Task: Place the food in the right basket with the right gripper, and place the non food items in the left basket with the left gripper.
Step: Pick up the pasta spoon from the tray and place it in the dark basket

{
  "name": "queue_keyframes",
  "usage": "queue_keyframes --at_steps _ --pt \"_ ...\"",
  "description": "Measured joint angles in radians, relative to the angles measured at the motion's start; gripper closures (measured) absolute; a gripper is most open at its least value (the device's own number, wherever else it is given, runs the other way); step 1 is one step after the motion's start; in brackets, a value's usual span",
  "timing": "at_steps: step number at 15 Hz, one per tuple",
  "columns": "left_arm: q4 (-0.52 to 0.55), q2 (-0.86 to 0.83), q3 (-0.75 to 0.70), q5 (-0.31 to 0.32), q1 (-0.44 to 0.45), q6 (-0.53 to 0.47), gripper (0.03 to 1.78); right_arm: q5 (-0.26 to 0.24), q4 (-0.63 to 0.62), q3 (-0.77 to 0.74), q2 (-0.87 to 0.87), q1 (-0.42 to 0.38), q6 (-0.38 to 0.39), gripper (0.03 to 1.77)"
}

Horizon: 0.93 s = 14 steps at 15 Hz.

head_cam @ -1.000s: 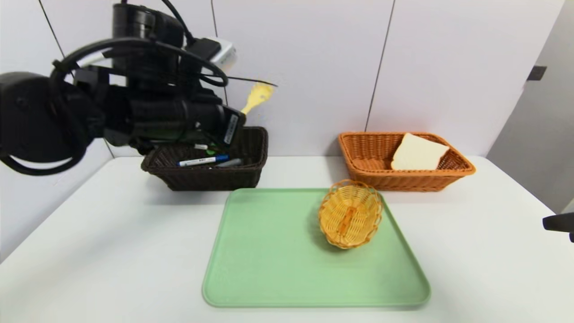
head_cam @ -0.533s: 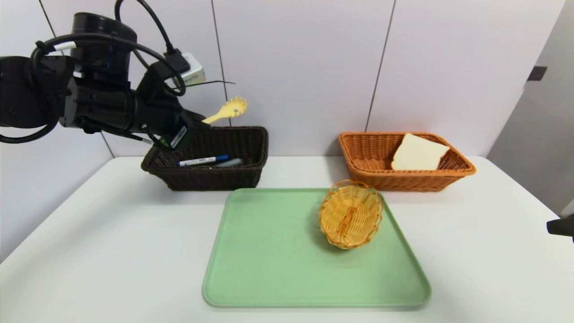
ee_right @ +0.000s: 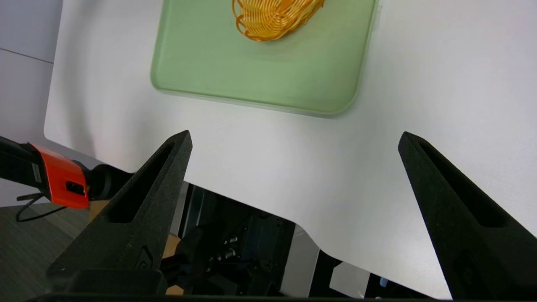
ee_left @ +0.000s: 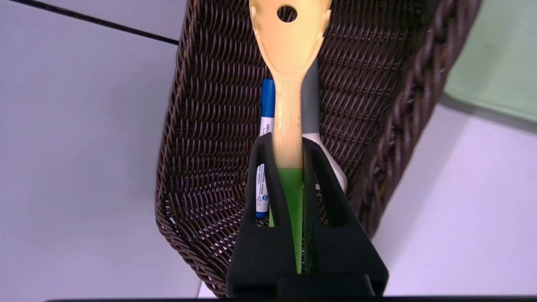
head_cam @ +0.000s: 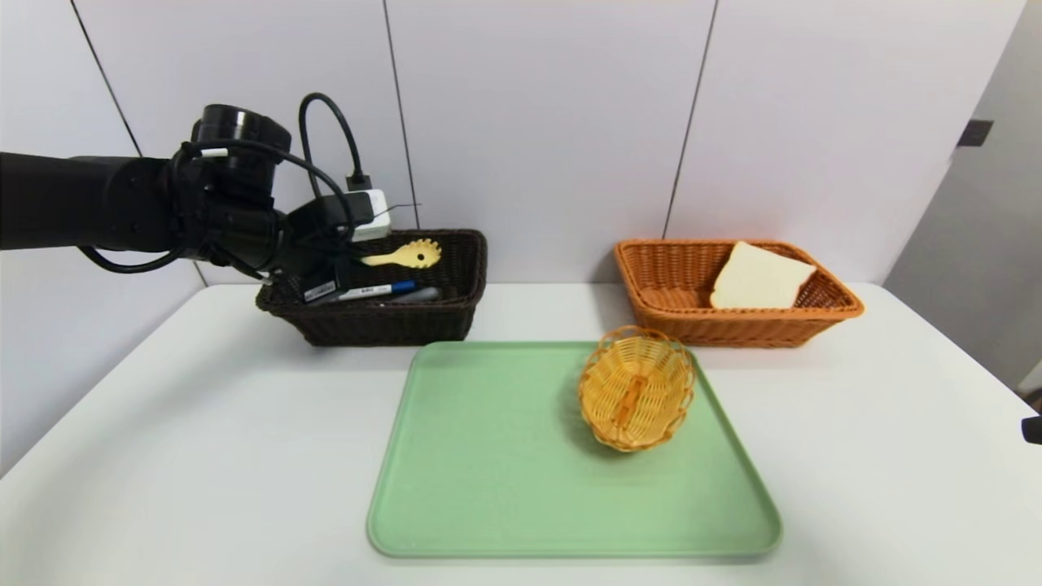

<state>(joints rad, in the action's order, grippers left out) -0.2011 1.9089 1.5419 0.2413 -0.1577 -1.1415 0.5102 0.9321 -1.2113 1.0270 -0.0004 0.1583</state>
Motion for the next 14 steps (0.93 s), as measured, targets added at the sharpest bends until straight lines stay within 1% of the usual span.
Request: queue_keyframes --at_steps 5,6,8,10,11,14 --pt "0.016 0.106 0.113 -0.006 0.021 0.013 1.68 0.003 -0.003 0.011 -0.026 0.01 0.0 0.1" --pt "0.016 0.126 0.137 -0.014 0.024 0.021 1.68 0.003 -0.003 0.012 -0.027 0.01 0.0 0.1" --pt "0.017 0.165 0.19 -0.048 0.027 0.076 1.68 0.004 -0.003 0.013 -0.029 0.01 0.001 0.1" --pt "0.017 0.192 0.228 -0.059 0.027 0.1 1.68 0.004 -0.004 0.013 -0.029 0.011 0.0 0.1" --pt "0.017 0.204 0.246 -0.06 0.027 0.102 1.5 0.004 -0.004 0.013 -0.029 0.011 0.0 0.1" --pt "0.016 0.218 0.262 -0.059 0.029 0.136 1.06 0.004 -0.006 0.012 -0.029 0.011 0.002 0.1"
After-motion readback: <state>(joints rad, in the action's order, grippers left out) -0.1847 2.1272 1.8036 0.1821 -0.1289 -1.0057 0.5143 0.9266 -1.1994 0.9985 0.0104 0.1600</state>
